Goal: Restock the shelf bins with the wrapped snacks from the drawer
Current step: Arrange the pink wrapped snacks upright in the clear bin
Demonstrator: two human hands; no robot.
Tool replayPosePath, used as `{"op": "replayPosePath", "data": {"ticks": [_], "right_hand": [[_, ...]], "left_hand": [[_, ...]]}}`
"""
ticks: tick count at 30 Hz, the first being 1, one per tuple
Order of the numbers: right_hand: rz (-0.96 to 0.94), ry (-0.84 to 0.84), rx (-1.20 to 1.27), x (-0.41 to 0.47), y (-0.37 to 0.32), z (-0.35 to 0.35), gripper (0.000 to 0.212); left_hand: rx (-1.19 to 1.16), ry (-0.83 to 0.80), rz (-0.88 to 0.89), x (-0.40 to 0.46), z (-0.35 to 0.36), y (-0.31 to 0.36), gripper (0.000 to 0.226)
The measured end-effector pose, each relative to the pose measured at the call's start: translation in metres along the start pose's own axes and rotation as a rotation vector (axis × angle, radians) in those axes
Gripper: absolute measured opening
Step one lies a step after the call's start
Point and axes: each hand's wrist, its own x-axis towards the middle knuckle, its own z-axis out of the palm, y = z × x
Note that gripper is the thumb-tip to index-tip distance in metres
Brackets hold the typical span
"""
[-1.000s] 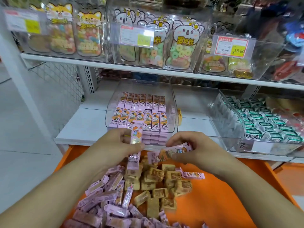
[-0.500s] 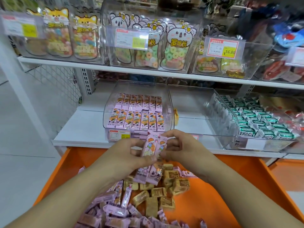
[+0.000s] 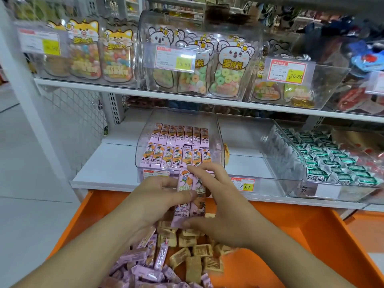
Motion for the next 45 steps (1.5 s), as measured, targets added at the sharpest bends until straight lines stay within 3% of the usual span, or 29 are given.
{"op": "replayPosePath", "data": {"ticks": [8,11,12,15,18,23,30,34,37,39,42,45], "right_hand": [[-0.033,0.112,0.009,0.017,-0.006,0.008,0.103],[-0.044,0.135,-0.005,0.027,-0.006,0.008,0.101],[-0.035,0.141,-0.010,0.031,-0.007,0.007,0.100],[0.020,0.143,-0.018,0.059,-0.008,0.002,0.100],[0.058,0.129,-0.087,0.105,-0.004,-0.002,0.102],[0.150,0.051,-0.114,0.201,0.010,0.001,0.098],[0.206,-0.012,-0.085,0.288,0.028,0.009,0.063],[0.195,-0.030,-0.135,0.311,0.036,0.021,0.070],[0.202,-0.029,-0.147,0.319,0.041,0.026,0.049],[0.190,-0.015,-0.153,0.321,0.041,0.029,0.054],[0.197,0.004,-0.119,0.315,0.041,0.030,0.082],[0.209,0.022,-0.084,0.298,0.039,0.028,0.090]], "left_hand": [[-0.003,-0.085,0.015,0.006,-0.014,-0.001,0.015],[0.065,-0.036,0.016,0.013,-0.025,0.001,0.046],[0.094,0.001,0.047,0.014,-0.030,0.004,0.051],[0.303,0.255,0.275,0.023,-0.049,0.012,0.032],[0.577,0.410,0.430,0.038,-0.073,0.012,0.049],[0.661,0.270,0.295,0.055,-0.087,0.001,0.063],[0.646,0.347,0.333,0.063,-0.091,-0.002,0.060],[0.627,0.349,0.355,0.067,-0.095,-0.008,0.061],[0.621,0.330,0.377,0.069,-0.097,-0.012,0.062],[0.622,0.317,0.383,0.069,-0.098,-0.014,0.062],[0.639,0.313,0.376,0.069,-0.099,-0.015,0.062],[0.634,0.318,0.382,0.068,-0.100,-0.015,0.059]]}}
